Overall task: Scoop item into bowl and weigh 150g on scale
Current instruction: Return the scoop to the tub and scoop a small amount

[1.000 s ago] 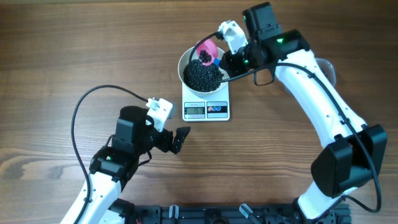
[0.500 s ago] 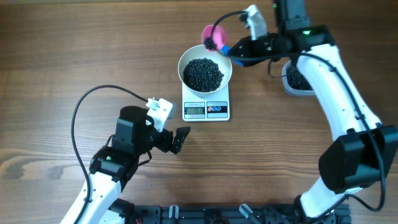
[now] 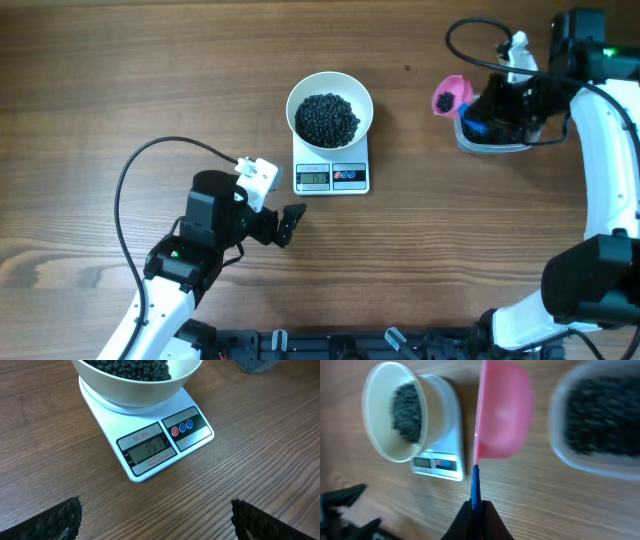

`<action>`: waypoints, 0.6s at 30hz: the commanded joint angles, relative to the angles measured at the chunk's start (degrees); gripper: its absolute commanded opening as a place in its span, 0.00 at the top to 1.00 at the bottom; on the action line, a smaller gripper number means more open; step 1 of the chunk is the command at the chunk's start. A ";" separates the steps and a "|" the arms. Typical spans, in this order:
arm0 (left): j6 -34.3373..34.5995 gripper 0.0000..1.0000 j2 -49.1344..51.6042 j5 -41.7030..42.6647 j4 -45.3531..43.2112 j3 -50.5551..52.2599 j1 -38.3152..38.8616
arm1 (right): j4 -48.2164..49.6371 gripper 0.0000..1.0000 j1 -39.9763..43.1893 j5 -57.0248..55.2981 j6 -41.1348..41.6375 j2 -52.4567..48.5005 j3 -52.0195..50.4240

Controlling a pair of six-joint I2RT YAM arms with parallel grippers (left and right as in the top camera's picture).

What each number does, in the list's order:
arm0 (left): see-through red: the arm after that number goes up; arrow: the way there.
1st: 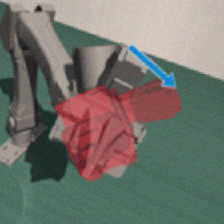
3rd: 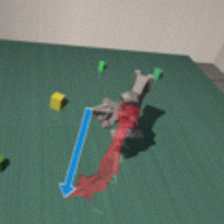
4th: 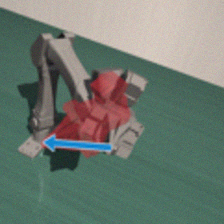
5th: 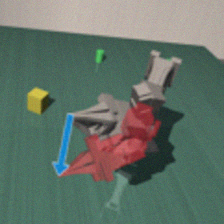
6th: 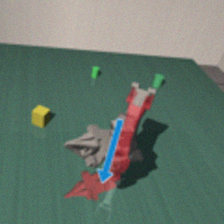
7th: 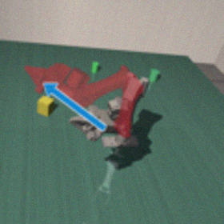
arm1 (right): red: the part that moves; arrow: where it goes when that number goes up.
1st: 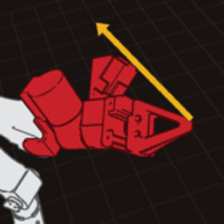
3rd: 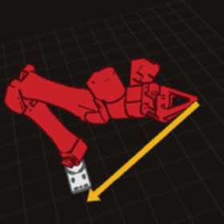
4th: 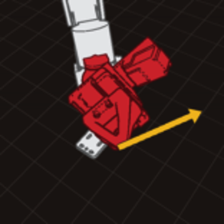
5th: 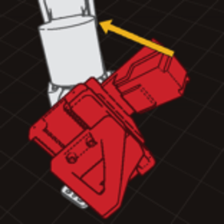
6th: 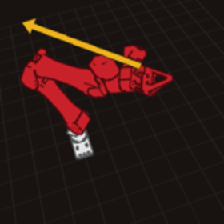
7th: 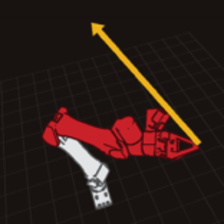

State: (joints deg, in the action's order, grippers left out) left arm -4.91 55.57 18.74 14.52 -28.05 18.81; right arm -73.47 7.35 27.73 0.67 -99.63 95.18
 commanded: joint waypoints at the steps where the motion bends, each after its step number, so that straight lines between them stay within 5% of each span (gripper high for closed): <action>1: -0.68 0.00 -0.04 -0.15 -0.11 -1.09 0.09 | -0.35 0.96 0.42 -10.14 4.20 1.31 0.94; 11: -0.68 0.00 -0.04 -0.15 -0.13 -1.09 0.09 | -1.29 0.96 -1.99 -33.83 13.25 1.31 0.94; 18: -0.68 0.00 -0.04 -0.15 -0.11 -1.09 0.09 | -2.75 0.96 -15.63 -59.98 14.27 1.31 0.94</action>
State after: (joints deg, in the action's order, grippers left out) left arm -4.91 55.57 18.74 14.52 -28.05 18.81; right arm -75.88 -5.43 -20.60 13.91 -99.63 95.18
